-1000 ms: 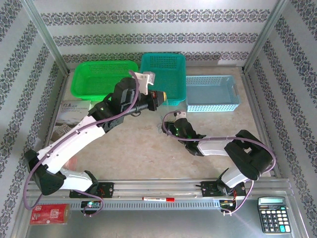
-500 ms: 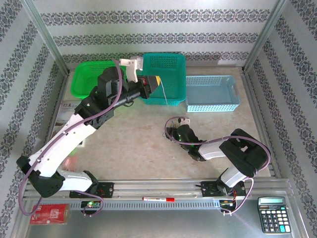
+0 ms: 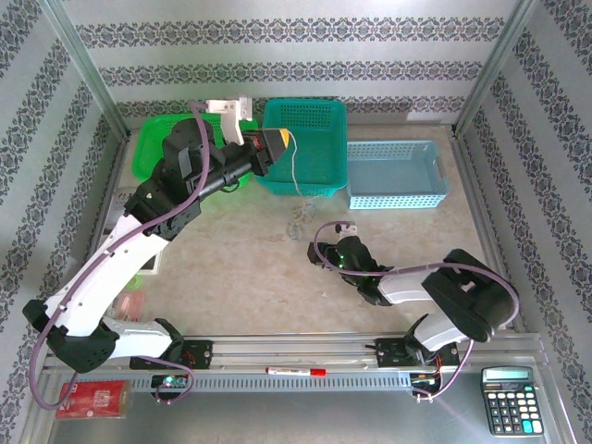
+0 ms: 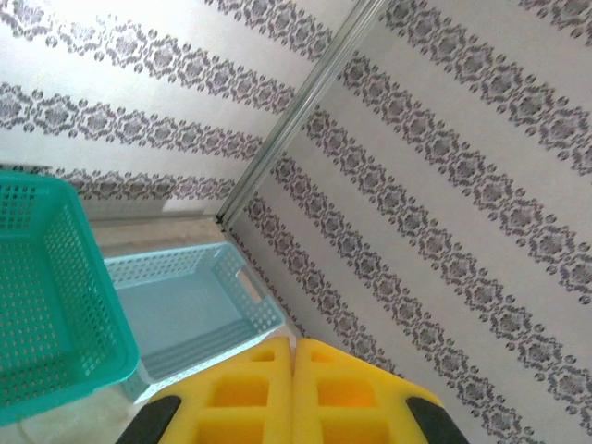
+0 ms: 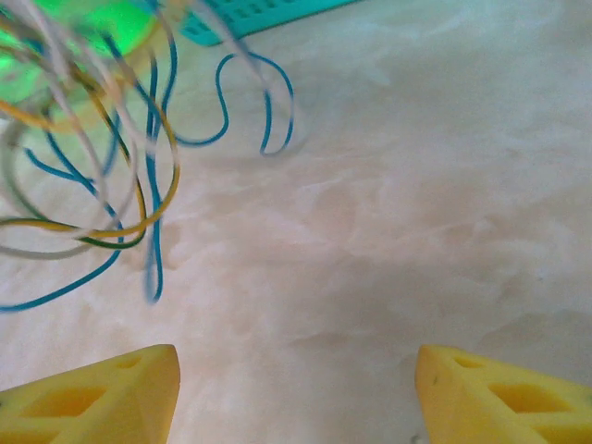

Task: Untangle the cables

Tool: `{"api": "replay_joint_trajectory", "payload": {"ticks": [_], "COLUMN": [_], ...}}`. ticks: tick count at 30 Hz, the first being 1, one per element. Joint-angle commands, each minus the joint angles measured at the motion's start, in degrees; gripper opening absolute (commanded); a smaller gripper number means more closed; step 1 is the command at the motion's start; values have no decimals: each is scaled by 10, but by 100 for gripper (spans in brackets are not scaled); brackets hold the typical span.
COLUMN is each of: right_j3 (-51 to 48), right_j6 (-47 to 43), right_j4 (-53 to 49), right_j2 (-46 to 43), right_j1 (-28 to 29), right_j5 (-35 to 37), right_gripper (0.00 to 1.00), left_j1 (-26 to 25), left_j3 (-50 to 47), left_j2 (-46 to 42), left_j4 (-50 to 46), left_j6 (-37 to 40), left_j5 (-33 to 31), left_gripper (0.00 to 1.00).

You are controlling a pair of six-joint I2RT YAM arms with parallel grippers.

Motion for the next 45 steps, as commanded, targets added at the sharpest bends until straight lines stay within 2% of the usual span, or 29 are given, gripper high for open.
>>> {"api": "replay_joint_trajectory", "payload": {"ticks": [1, 7, 12, 18, 26, 30, 33, 35, 41, 45], "right_j3": [-9, 5, 53, 109, 183, 215, 221, 215, 181, 141], "right_j6": [-32, -65, -87, -110, -131, -136, -135, -133, -103, -75], "right_j4": [-42, -141, -169, -152, -116, -101, -85, -69, -10, 31], "right_j2": [-63, -188, -221, -190, -104, -58, -26, -8, 46, 77], "right_j1": [9, 9, 8, 13, 21, 26, 26, 24, 16, 15], "right_j5": [-47, -45, -67, -131, -147, -137, -99, -62, -18, 0], "right_gripper": [69, 68, 66, 66, 69, 67, 64, 58, 27, 24], "left_j1": [6, 6, 6, 5, 6, 6, 6, 6, 6, 6], "left_j3": [-33, -75, -96, -110, -106, -99, -93, -90, -62, -16], "left_j2": [-8, -15, -29, -42, -33, -28, -26, -26, -28, -24], "left_j4": [26, 45, 48, 55, 75, 84, 93, 99, 120, 116], "left_j6": [11, 1, -5, -11, -32, -42, -51, -59, -82, -80], "left_j5": [6, 20, 23, 24, 38, 46, 51, 54, 62, 57], "left_gripper": [0, 0, 0, 0, 0, 0, 0, 0, 0, 0]}}
